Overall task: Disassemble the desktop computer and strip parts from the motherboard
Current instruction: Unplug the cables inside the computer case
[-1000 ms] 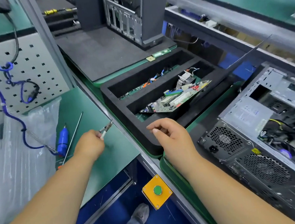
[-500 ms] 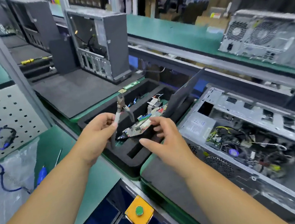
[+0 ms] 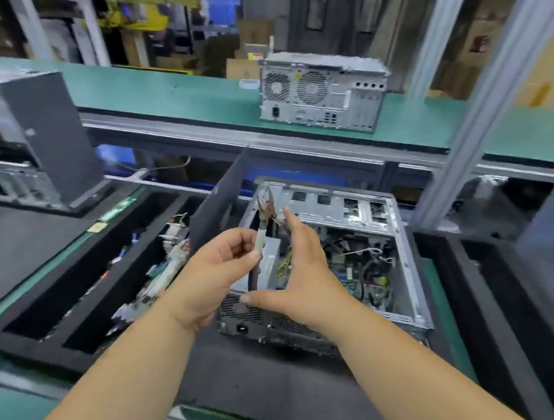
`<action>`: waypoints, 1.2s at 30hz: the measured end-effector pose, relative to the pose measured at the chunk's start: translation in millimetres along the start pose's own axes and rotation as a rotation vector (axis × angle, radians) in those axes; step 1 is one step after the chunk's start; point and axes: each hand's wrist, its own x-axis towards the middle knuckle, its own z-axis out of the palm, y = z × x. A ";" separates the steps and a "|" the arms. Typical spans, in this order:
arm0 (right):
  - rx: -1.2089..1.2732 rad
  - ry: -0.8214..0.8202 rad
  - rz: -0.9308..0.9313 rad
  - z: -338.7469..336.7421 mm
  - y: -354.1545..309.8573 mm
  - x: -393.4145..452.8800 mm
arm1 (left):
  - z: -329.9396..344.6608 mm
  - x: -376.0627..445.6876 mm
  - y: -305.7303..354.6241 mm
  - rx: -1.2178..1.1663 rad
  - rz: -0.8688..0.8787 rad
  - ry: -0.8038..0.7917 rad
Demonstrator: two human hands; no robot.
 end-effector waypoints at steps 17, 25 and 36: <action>0.181 0.242 0.349 -44.1 43.4 7.2 | 59.0 98.2 -28.3 -0.071 -0.095 -0.288; 0.585 0.428 0.703 -69.3 70.2 8.6 | 72.1 150.6 -60.3 0.254 -0.159 -0.169; 0.873 0.672 0.871 -79.3 76.4 -1.4 | 138.6 209.0 -104.5 0.519 -0.405 -0.340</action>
